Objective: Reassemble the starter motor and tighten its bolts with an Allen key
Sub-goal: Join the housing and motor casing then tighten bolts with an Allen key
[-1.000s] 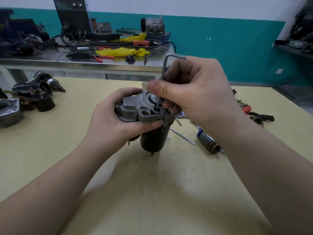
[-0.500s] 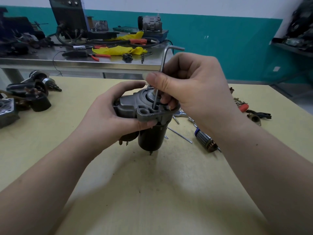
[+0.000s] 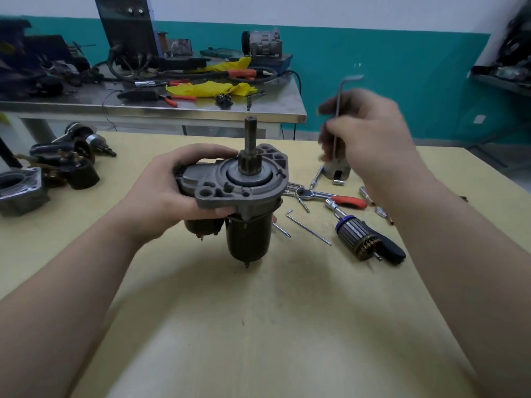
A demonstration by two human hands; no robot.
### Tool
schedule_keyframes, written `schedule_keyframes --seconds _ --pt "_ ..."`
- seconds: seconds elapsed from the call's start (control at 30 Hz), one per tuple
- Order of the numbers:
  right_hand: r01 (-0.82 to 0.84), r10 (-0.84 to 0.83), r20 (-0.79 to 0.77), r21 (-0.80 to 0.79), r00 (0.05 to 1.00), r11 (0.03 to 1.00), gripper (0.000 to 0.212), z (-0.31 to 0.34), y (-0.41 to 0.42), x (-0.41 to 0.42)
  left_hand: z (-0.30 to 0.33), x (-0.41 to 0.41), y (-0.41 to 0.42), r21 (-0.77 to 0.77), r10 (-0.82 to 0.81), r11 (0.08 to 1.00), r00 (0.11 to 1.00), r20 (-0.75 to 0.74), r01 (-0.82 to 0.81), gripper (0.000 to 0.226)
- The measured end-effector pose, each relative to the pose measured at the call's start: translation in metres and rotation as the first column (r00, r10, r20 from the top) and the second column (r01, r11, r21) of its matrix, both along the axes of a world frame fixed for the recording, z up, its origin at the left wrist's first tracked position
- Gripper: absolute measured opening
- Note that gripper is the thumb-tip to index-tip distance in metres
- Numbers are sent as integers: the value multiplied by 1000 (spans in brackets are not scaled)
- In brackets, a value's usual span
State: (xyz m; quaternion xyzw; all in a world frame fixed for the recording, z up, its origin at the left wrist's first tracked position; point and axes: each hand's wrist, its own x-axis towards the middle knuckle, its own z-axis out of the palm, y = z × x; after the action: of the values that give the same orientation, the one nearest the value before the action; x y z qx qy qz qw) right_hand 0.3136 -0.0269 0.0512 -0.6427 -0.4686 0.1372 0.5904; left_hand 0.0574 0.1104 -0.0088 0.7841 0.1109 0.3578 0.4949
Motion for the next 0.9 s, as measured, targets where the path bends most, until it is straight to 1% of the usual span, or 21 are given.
schedule_keyframes --seconds 0.07,0.1,0.13,0.2,0.23,0.3,0.37,0.43,0.57,0.6,0.67,0.7,0.73,0.8,0.87,0.9 --pt "-17 27 44 -218 999 976 32 -11 7 2 3 -7 15 -70 -79 995 996 -41 76 77" --pt "-71 78 14 -286 997 955 31 -17 9 0 4 -8 21 -110 -144 985 987 -69 136 78" --pt "-153 142 -58 -313 988 937 25 -23 11 -4 5 -9 28 -146 -208 970 973 -98 193 78" --pt "-328 260 -268 -254 928 910 8 -29 12 -14 5 -8 43 -203 -311 939 938 -151 278 82" --pt "-373 289 -336 -221 896 901 19 -32 13 -17 5 -7 50 -232 -358 920 918 -169 315 85" --pt "-403 296 -408 -206 864 892 41 -33 15 -19 2 -2 61 -269 -456 876 869 -193 400 89" --pt "-438 300 -451 -239 840 867 51 -31 15 -20 0 3 67 -291 -546 827 811 -209 481 86" --pt "-520 335 -520 -262 786 813 54 -30 14 -19 -1 7 71 -298 -601 792 767 -224 533 88" --pt "-700 467 -608 -216 642 681 37 -32 12 -17 5 20 75 -264 -639 769 716 -281 582 94" --pt "-719 486 -625 -178 610 672 32 -34 12 -16 10 23 75 -262 -645 764 704 -298 590 93" --pt "-719 511 -650 -79 562 691 23 -38 12 -14 23 27 77 -259 -649 760 679 -343 596 97" --pt "-709 521 -655 -31 547 705 21 -40 12 -14 27 27 79 -259 -634 772 680 -369 580 99" --pt "-694 527 -658 8 538 720 18 -44 12 -14 31 26 80 -256 -601 799 697 -391 545 100" --pt "-649 525 -658 71 540 757 15 -51 13 -14 28 23 82 -237 -487 874 779 -395 425 99" --pt "-600 520 -651 123 553 791 17 -56 14 -14 18 19 78 -248 -390 915 854 -345 318 102" --pt "-579 520 -646 146 558 802 18 -58 15 -15 11 16 73 -270 -370 917 875 -312 292 109"
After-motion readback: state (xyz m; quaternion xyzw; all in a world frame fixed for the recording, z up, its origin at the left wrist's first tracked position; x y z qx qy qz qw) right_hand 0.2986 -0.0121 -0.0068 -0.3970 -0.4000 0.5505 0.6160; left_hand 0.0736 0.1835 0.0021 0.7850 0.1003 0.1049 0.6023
